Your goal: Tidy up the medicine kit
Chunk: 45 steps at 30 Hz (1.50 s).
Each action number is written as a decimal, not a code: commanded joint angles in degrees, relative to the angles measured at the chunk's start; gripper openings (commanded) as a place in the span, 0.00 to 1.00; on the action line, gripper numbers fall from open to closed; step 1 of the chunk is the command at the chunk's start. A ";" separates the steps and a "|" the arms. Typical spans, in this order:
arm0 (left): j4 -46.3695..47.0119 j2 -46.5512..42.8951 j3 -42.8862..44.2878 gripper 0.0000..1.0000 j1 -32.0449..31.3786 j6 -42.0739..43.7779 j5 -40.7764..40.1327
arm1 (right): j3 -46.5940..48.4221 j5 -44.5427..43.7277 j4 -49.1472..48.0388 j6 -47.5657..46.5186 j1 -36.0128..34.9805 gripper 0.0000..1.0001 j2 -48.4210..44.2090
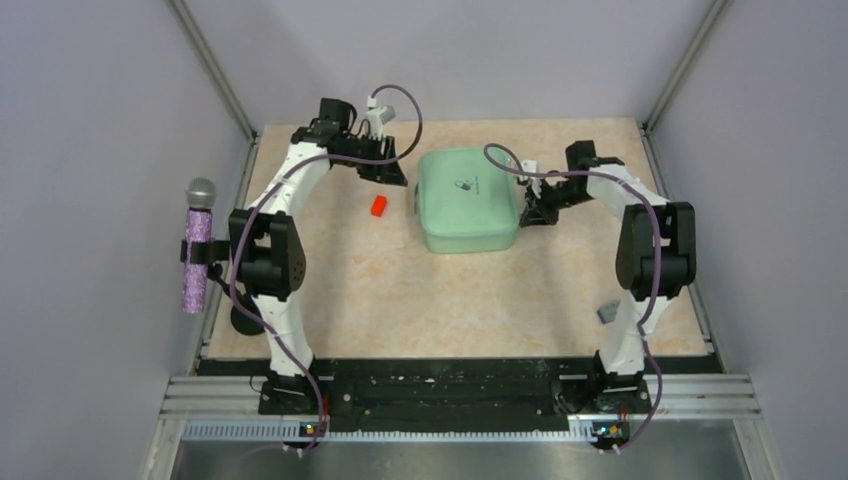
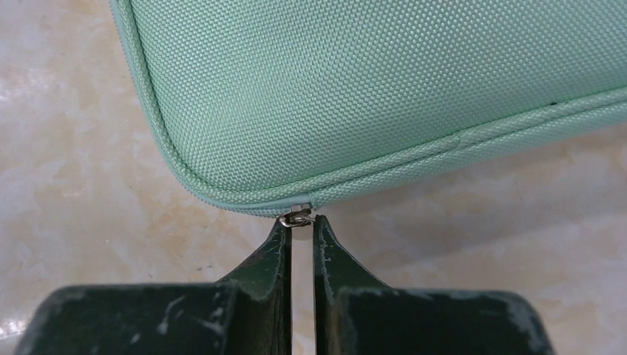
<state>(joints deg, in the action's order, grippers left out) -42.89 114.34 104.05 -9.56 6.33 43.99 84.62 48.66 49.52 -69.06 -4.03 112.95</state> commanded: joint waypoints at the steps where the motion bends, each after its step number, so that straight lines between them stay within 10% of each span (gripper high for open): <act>1: 5.66 -3.68 -1.15 0.49 -0.61 -2.32 2.33 | -9.73 -4.61 -20.14 10.05 -0.91 0.00 -10.30; 10: 11.86 -5.02 -6.51 0.49 -0.81 -6.22 3.43 | -15.70 -5.26 -25.10 13.29 -1.80 0.02 -17.12; 26: 8.82 -6.11 -8.27 0.49 -0.98 -2.66 3.56 | -7.20 4.35 -3.58 -0.59 -1.78 0.41 -7.66; 45: 0.21 -5.17 -4.87 0.50 -0.98 4.43 1.02 | 4.21 9.12 13.41 -13.41 -1.68 0.29 4.01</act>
<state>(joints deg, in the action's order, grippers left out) -41.34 111.63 96.44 -10.26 8.03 45.15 86.78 53.23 60.42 -80.09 -5.21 117.30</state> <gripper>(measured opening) 0.495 0.308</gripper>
